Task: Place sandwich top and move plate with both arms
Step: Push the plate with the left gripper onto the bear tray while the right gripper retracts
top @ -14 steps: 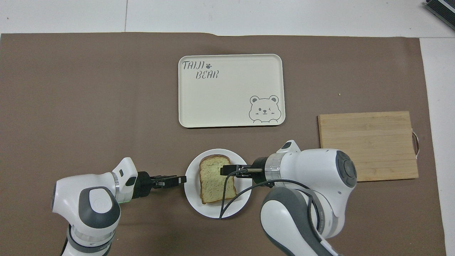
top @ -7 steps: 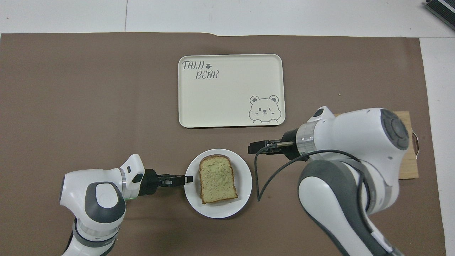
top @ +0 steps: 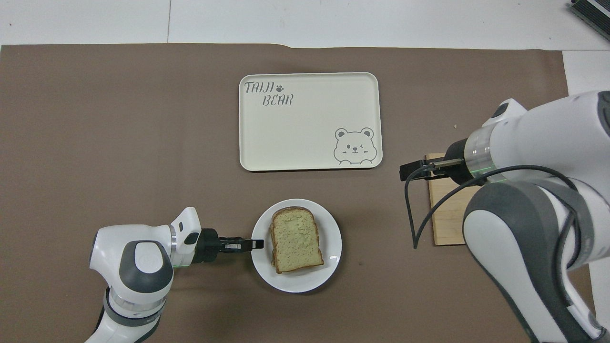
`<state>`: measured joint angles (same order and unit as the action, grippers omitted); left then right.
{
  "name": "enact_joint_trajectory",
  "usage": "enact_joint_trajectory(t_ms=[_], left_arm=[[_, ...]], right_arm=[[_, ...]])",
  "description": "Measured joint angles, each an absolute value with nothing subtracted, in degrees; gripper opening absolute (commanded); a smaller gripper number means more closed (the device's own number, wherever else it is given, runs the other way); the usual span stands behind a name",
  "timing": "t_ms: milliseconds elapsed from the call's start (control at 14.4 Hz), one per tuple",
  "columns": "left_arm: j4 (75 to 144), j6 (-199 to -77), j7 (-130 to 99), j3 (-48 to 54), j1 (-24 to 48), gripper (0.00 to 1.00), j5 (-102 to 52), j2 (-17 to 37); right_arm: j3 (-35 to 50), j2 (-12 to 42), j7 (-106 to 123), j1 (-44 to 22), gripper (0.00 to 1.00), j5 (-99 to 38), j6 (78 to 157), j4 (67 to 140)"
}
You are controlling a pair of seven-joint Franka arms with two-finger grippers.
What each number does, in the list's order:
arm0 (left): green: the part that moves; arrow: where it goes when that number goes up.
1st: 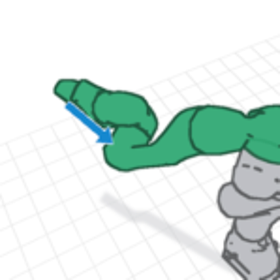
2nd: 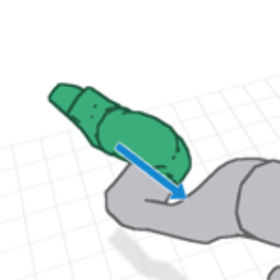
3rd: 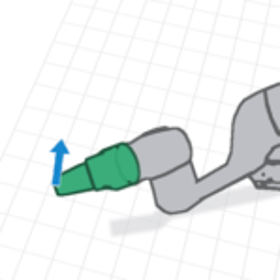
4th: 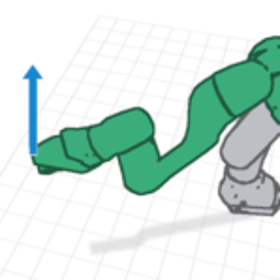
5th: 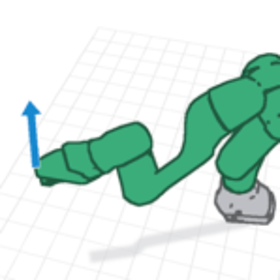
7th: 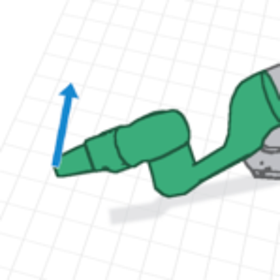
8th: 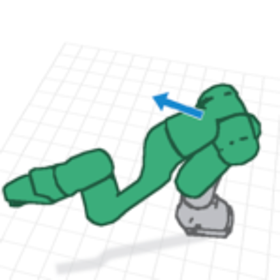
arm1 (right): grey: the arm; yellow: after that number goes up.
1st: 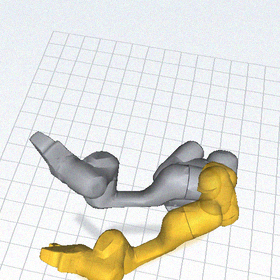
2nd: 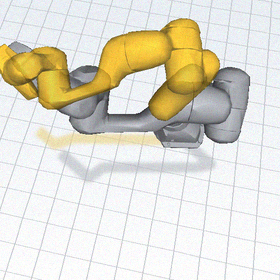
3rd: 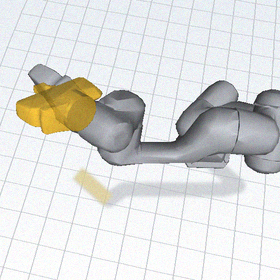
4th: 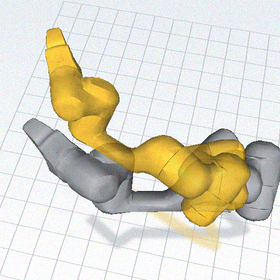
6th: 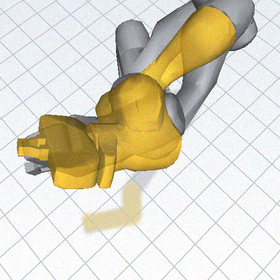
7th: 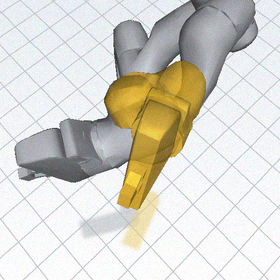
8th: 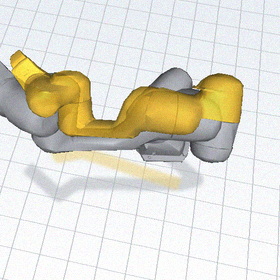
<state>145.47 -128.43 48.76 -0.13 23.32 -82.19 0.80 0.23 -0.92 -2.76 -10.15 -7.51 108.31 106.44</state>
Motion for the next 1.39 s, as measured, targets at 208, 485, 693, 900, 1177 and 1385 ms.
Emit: enact_joint_trajectory(t_ms=[208, 485, 693, 900, 1177, 1385], left_arm=[[144.15, -123.82, 48.76, -0.33, 20.51, 0.0, -82.56, 1.02], [138.1, -119.96, 48.78, -0.72, 15.99, 0.0, -85.26, 3.17], [129.9, -120.07, 48.77, -0.7, 15.97, 0.0, -86.13, 7.75], [121.98, -121.2, 48.76, -0.62, 16.03, 0.0, -86.18, 13.78], [110.77, -124.83, 45.93, -0.48, 16.08, 0.0, -86.13, 23.17], [100.57, -127.33, 40.91, -0.14, 16.57, 0.0, -84.83, 29.79]], right_arm=[[-0.14, -0.97, -2.76, -6.08, 1.0, -1.89, 105.22, 102.78], [-0.4, -1.01, -0.33, -1.91, 1.0, 1.64, 96.64, 96.65], [-0.44, -1.01, 0.38, -1.02, 1.0, 1.79, 91.32, 92.98], [-0.41, -0.98, 0.39, -1.03, 1.0, 3.38, 89.66, 91.93], [-0.5, -0.94, 0.41, -0.91, 1.0, 4.17, 89.66, 91.9], [-0.47, -0.94, 0.42, -0.9, 1.0, 4.15, 89.66, 91.9]])
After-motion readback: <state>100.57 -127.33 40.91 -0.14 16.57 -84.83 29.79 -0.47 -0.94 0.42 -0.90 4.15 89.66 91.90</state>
